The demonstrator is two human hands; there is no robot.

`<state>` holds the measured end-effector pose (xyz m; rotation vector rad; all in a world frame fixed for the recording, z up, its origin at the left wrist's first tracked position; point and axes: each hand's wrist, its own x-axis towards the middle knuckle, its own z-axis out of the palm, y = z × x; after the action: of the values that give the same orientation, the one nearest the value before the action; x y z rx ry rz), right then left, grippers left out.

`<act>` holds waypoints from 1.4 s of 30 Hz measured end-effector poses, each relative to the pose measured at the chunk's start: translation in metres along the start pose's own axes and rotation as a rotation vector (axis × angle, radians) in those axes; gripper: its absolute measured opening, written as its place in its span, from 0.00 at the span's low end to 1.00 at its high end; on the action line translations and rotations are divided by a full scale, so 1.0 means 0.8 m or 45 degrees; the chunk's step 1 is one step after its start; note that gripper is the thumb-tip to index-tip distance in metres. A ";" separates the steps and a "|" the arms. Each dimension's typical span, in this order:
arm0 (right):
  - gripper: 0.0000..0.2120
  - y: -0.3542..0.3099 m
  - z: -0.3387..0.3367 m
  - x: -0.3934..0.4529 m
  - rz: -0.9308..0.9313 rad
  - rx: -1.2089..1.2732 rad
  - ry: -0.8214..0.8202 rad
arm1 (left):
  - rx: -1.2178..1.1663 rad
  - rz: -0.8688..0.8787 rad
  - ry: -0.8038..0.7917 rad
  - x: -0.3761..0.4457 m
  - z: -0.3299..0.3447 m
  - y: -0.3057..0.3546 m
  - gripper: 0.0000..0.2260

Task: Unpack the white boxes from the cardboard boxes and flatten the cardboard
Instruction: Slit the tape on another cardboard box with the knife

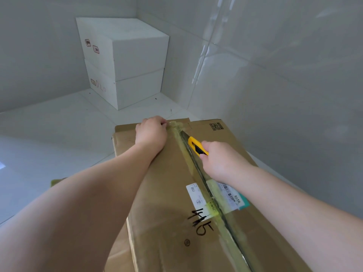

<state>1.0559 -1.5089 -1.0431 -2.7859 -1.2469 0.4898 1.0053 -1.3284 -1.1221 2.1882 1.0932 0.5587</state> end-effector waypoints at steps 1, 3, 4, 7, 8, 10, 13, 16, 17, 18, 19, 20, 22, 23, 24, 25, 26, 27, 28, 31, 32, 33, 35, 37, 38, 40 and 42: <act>0.14 0.002 0.000 -0.003 0.002 -0.018 -0.007 | 0.001 0.020 0.003 -0.001 0.000 -0.001 0.12; 0.12 0.006 -0.001 -0.011 0.009 -0.053 -0.012 | 0.034 0.093 0.014 -0.002 0.002 -0.005 0.13; 0.11 0.007 -0.001 -0.015 0.006 -0.069 -0.011 | 0.063 0.145 0.028 -0.003 0.003 -0.007 0.15; 0.06 0.006 -0.002 -0.024 -0.001 -0.070 -0.013 | 0.174 0.386 0.010 -0.014 0.006 -0.004 0.17; 0.05 0.006 -0.002 -0.026 0.002 -0.064 -0.014 | 0.235 0.494 -0.045 -0.018 0.007 -0.003 0.18; 0.04 0.007 -0.002 -0.029 0.006 -0.060 -0.014 | 0.346 0.644 -0.190 -0.026 0.007 0.001 0.20; 0.04 0.011 -0.004 -0.036 0.005 -0.063 -0.022 | 0.426 0.718 -0.342 -0.033 0.004 0.001 0.22; 0.05 0.016 -0.005 -0.050 -0.001 -0.091 -0.043 | 0.473 0.755 -0.419 -0.040 0.002 -0.002 0.23; 0.05 0.018 -0.005 -0.055 0.000 -0.103 -0.050 | 0.487 0.754 -0.436 -0.042 0.000 -0.002 0.23; 0.05 0.020 -0.005 -0.060 0.001 -0.111 -0.054 | 0.497 0.752 -0.448 -0.045 -0.001 -0.002 0.23; 0.05 0.022 -0.005 -0.064 0.000 -0.116 -0.056 | 0.503 0.749 -0.456 -0.048 -0.002 -0.002 0.23; 0.06 0.024 -0.005 -0.068 0.000 -0.115 -0.057 | 0.505 0.746 -0.461 -0.051 -0.002 -0.002 0.23; 0.08 0.027 -0.004 -0.075 0.007 -0.098 -0.055 | 0.519 0.747 -0.465 -0.059 -0.002 -0.001 0.23; 0.09 0.028 -0.004 -0.079 0.012 -0.092 -0.056 | 0.531 0.754 -0.467 -0.063 -0.002 -0.001 0.23; 0.09 0.029 -0.004 -0.082 0.016 -0.093 -0.058 | 0.542 0.765 -0.473 -0.067 -0.002 0.000 0.23; 0.08 0.029 -0.003 -0.087 0.017 -0.097 -0.063 | 0.549 0.775 -0.480 -0.071 -0.002 0.001 0.22; 0.07 0.030 -0.003 -0.091 0.018 -0.099 -0.066 | 0.553 0.782 -0.485 -0.075 -0.002 0.001 0.22; 0.06 0.031 -0.002 -0.094 0.020 -0.097 -0.071 | 0.558 0.789 -0.488 -0.079 -0.003 0.003 0.22; 0.06 0.032 -0.002 -0.097 0.022 -0.092 -0.078 | 0.564 0.795 -0.489 -0.083 -0.003 0.004 0.22; 0.08 0.035 -0.001 -0.104 0.035 -0.067 -0.098 | 0.587 0.813 -0.498 -0.095 -0.005 0.006 0.22; 0.09 0.036 0.000 -0.106 0.040 -0.065 -0.106 | 0.592 0.812 -0.506 -0.098 -0.005 0.006 0.22; 0.10 0.036 0.000 -0.109 0.045 -0.064 -0.117 | 0.595 0.805 -0.516 -0.101 -0.006 0.006 0.22; 0.10 0.037 0.001 -0.116 0.051 -0.064 -0.132 | 0.599 0.786 -0.529 -0.105 -0.007 0.005 0.22; 0.09 0.039 0.000 -0.124 0.050 -0.070 -0.141 | 0.612 0.784 -0.521 -0.107 -0.008 0.006 0.22; 0.08 0.040 0.000 -0.127 0.054 -0.074 -0.146 | 0.620 0.786 -0.515 -0.108 -0.008 0.007 0.22; 0.06 0.042 -0.002 -0.133 0.063 -0.080 -0.159 | 0.636 0.785 -0.509 -0.109 -0.008 0.008 0.22; 0.07 0.045 -0.002 -0.138 0.065 -0.077 -0.173 | 0.649 0.779 -0.515 -0.110 -0.009 0.009 0.22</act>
<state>1.0130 -1.6143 -1.0185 -2.8840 -1.2377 0.6665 0.9552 -1.4013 -1.1204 2.9302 0.3547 0.0558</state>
